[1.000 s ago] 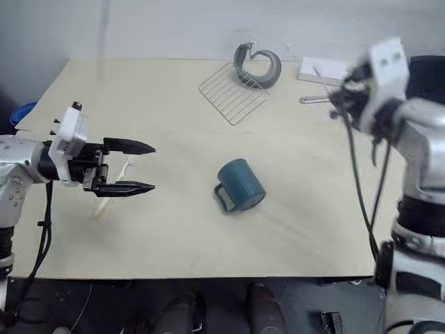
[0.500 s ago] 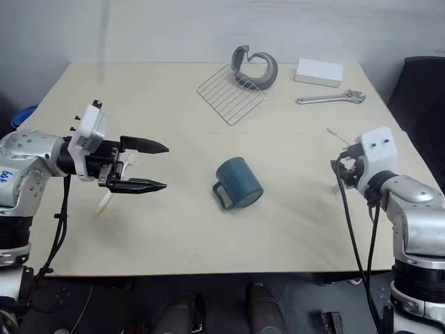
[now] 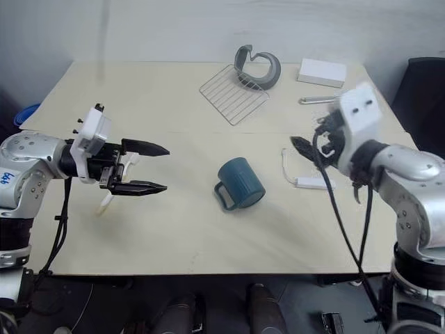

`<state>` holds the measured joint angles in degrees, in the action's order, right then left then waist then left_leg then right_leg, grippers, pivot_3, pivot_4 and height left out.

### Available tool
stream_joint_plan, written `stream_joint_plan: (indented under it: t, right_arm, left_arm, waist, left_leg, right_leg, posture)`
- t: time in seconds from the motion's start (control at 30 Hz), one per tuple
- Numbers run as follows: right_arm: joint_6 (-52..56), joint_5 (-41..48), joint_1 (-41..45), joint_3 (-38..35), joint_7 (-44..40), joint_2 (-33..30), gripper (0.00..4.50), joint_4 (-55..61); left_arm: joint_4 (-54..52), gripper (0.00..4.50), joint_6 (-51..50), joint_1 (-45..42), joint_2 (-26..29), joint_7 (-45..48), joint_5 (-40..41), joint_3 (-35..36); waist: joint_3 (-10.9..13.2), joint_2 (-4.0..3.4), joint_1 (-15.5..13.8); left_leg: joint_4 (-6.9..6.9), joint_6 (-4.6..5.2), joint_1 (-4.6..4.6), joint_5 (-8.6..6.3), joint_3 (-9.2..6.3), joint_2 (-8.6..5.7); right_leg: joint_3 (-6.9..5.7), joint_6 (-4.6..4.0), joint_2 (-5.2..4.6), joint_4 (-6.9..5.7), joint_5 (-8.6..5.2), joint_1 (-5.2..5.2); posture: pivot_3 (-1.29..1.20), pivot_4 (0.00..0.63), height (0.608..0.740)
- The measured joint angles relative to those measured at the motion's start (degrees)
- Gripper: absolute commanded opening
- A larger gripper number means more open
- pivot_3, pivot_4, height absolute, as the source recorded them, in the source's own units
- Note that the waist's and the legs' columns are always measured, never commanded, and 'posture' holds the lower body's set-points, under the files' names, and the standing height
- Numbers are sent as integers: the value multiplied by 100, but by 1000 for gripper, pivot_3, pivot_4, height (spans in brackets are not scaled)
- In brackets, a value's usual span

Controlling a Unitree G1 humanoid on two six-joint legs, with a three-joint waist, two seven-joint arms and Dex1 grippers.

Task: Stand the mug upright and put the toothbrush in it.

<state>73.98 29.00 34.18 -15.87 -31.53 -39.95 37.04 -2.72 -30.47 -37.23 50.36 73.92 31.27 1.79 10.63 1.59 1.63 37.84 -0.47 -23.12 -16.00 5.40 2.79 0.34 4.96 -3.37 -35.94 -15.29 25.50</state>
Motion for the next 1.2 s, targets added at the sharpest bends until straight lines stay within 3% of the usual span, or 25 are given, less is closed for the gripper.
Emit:
stream_joint_plan:
  t: [0.13,0.17,0.23,0.4,0.67,0.8,0.93,1.07,1.2]
  right_arm:
    - [323,385,-729,662,-150,-46,3671,288]
    - [354,388,-779,780,-89,21,3499,314]
    - [357,382,-769,954,211,506,3082,337]
    - [473,429,-625,1575,554,995,1372,409]
    - [489,575,-549,1831,701,1187,1372,544]
    - [497,509,-640,2295,973,1419,1372,522]
    - [501,249,-517,2714,1359,1766,1372,216]
    - [369,-291,-290,3400,1730,1668,1372,-191]
    - [258,-586,-288,3469,1868,1724,1372,-450]
  left_arm:
    - [-118,4500,-73,233,75,-50,2,74]
    - [-143,4500,-79,314,108,-64,4,131]
    - [-153,4500,-93,469,186,-96,5,223]
    - [-92,4500,14,724,417,-17,-77,256]
    - [-111,4500,28,726,451,0,-81,270]
    - [-191,4500,-23,726,445,-8,-77,266]
    - [-206,4500,-25,654,442,16,-80,215]
    - [-138,4500,-20,478,385,53,-88,144]
    - [-111,4500,-19,442,342,69,-90,102]
  waist:
    - [-1,2,-16]
    - [-1,2,-13]
    - [-3,6,46]
    - [-3,6,49]
    - [-3,7,-3]
    - [-3,7,18]
    - [-3,7,27]
    - [-3,7,15]
    - [-4,7,4]
  left_leg:
    - [-1,2,-12,-3,-6,-3]
    - [-1,2,-11,-4,-7,-4]
    - [2,5,1,-5,-11,0]
    - [3,4,4,-1,-9,-1]
    - [3,6,-7,-3,-7,-8]
    - [3,6,-6,-4,-7,-4]
    - [4,4,-3,-2,-5,-3]
    - [5,4,-6,-1,-2,-6]
    - [5,6,-11,-4,2,-7]
  right_leg:
    - [-4,-6,-4,2,-6,3]
    - [-3,-3,-7,5,-4,3]
    - [6,4,-9,3,1,3]
    - [-3,-4,-8,-2,-2,3]
    - [-3,-1,-14,3,0,3]
    - [-6,-1,-12,-1,0,5]
    - [-7,-4,-9,-4,-1,5]
    - [-8,-15,-12,-1,-6,5]
    - [-8,-2,-11,2,0,5]
  posture:
    - [0,150,740]
    - [0,150,740]
    - [0,150,740]
    - [0,150,740]
    - [0,150,740]
    - [0,150,740]
    - [0,150,740]
    - [0,150,740]
    - [0,150,740]
